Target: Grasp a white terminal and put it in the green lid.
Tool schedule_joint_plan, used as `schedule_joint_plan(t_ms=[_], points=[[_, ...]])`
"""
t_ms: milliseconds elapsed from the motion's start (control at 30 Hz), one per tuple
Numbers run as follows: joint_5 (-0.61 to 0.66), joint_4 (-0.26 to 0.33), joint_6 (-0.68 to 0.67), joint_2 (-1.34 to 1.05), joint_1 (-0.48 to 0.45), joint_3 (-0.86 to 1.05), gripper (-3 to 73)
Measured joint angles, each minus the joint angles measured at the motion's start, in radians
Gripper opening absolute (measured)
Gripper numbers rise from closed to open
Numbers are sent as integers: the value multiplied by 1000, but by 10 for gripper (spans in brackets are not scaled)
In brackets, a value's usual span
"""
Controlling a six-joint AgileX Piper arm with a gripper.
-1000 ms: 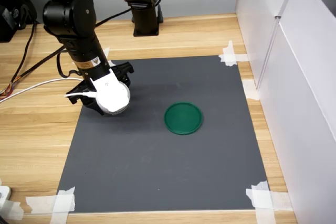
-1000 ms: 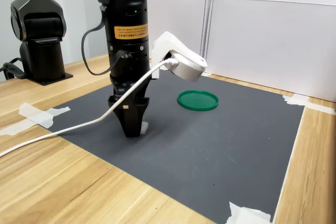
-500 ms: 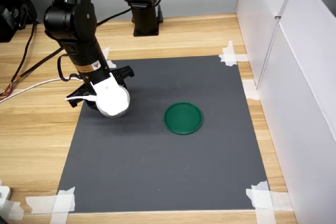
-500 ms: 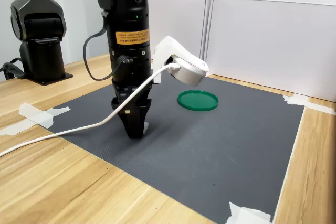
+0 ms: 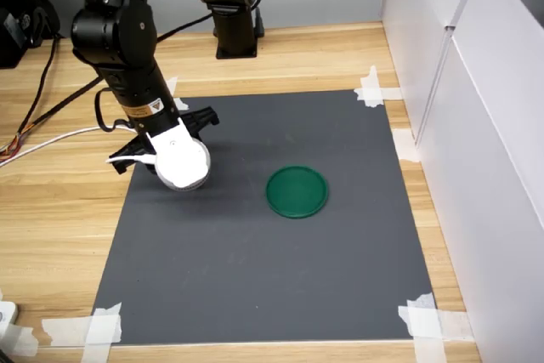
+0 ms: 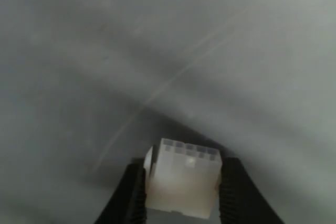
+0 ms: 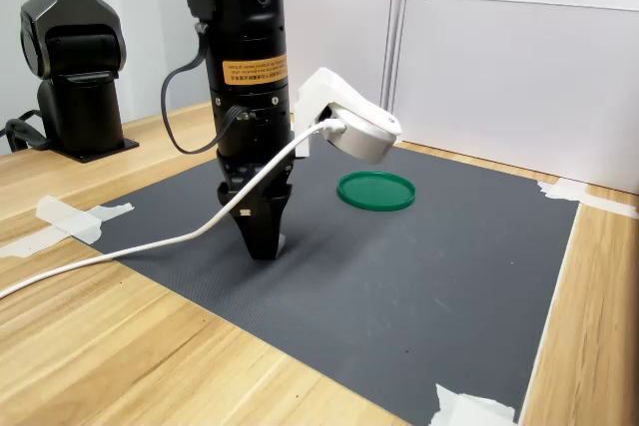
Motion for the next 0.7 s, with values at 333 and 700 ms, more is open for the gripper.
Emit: schedule_joint_plan(t_ms=[333,700], points=[[24,48,0,-147,0,0,329],[78,-41,74,-186,199,0,327]])
